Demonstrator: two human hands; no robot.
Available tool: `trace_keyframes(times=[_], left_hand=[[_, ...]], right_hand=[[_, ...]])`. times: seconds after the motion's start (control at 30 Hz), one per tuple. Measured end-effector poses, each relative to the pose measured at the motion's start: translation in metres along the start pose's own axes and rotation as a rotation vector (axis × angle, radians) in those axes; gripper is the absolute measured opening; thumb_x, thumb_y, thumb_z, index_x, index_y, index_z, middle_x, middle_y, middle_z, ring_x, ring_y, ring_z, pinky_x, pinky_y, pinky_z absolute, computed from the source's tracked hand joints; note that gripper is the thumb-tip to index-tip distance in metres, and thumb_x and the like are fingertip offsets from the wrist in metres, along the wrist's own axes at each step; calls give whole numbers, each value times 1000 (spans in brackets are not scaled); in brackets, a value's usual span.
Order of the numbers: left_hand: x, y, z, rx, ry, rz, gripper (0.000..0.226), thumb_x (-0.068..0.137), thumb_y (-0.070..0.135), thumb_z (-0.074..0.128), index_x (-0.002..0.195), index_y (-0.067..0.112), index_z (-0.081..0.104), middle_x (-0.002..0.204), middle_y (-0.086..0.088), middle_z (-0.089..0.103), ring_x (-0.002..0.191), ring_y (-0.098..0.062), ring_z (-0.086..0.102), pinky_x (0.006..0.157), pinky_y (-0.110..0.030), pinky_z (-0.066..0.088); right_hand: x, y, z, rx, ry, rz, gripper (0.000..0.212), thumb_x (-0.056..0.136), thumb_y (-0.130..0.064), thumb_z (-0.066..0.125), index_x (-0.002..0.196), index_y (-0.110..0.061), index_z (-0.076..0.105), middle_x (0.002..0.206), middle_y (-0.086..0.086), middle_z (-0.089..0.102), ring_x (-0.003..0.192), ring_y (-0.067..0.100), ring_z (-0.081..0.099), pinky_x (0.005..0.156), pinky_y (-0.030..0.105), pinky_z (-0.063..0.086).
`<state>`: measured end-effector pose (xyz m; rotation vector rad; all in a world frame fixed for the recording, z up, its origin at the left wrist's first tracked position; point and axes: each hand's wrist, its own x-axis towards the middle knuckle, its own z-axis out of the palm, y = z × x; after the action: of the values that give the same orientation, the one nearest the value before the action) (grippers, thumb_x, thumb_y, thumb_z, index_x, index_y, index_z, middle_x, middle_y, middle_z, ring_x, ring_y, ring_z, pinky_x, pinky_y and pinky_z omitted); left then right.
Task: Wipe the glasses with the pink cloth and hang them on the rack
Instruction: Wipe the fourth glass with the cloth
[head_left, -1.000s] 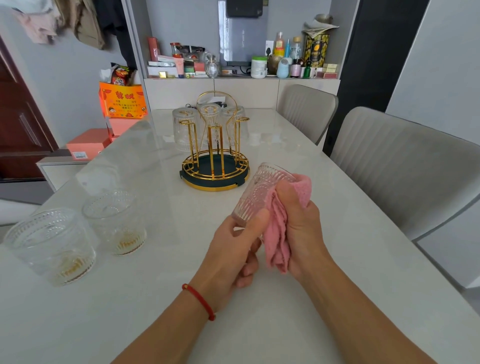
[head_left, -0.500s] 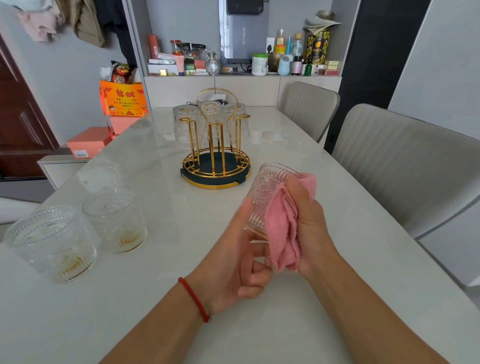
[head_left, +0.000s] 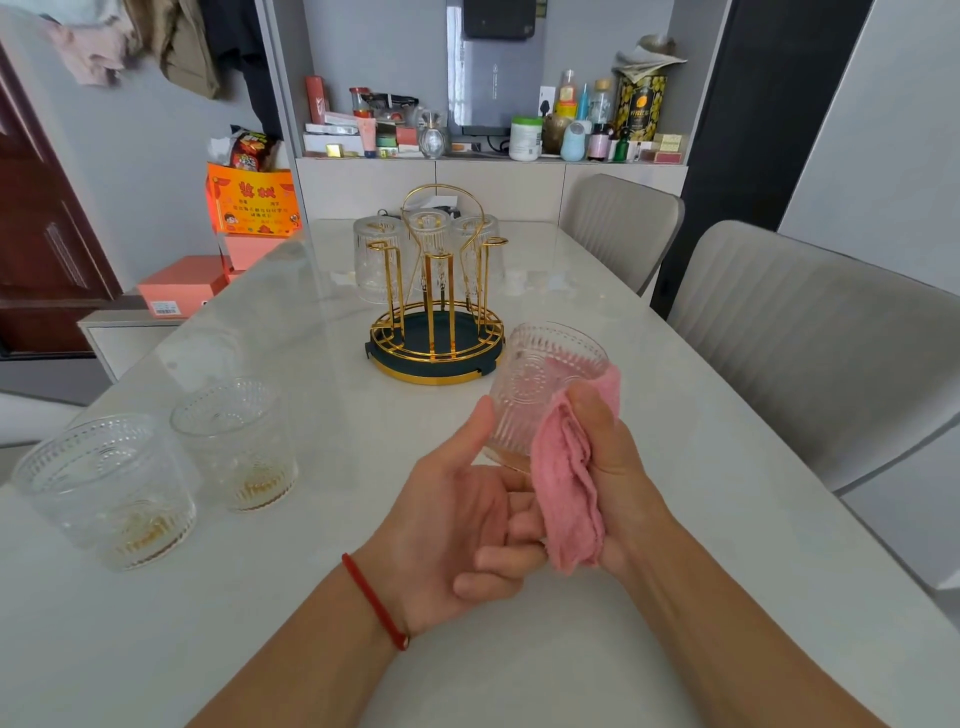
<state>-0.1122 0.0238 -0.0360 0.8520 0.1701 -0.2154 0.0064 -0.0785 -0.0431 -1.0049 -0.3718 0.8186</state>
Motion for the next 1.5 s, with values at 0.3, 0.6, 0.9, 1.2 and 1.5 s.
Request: trace_keyframes(times=[0.3, 0.6, 0.9, 1.2, 1.5], left_hand=[[5, -5, 6, 117, 290, 132, 63, 86, 79, 48, 76, 17, 53, 67, -2, 32, 40, -9, 21, 38, -18, 9], [11, -10, 11, 142, 350, 137, 80, 78, 89, 43, 90, 11, 56, 64, -4, 41, 41, -11, 27, 32, -16, 22], [7, -8, 1, -235, 153, 86, 66, 79, 74, 63, 62, 13, 46, 60, 2, 25, 36, -7, 25, 31, -16, 15], [5, 4, -5, -91, 232, 109, 58, 79, 65, 70, 88, 8, 59, 68, -2, 41, 48, -9, 18, 32, -17, 19], [13, -9, -17, 737, 640, 488, 72, 69, 77, 74, 105, 18, 56, 99, -18, 56, 54, -17, 45, 44, -28, 40]], right_hand=[[-8, 1, 6, -40, -4, -42, 85, 50, -56, 94, 105, 2, 65, 75, 26, 70, 55, 33, 71, 50, 39, 59], [-1, 6, 2, -122, 71, -152, 61, 63, -49, 89, 99, -3, 69, 86, 20, 75, 75, 36, 75, 66, 46, 62], [-4, 5, 3, -123, -33, -82, 79, 44, -53, 98, 101, -6, 72, 85, 29, 70, 63, 35, 72, 54, 43, 61], [-2, 11, 6, -76, 20, -177, 48, 63, -45, 89, 83, -6, 71, 78, 19, 70, 72, 32, 71, 66, 43, 61], [7, -6, 1, 169, 192, -98, 63, 83, -70, 53, 106, -17, 79, 118, 16, 74, 109, 34, 72, 102, 54, 51]])
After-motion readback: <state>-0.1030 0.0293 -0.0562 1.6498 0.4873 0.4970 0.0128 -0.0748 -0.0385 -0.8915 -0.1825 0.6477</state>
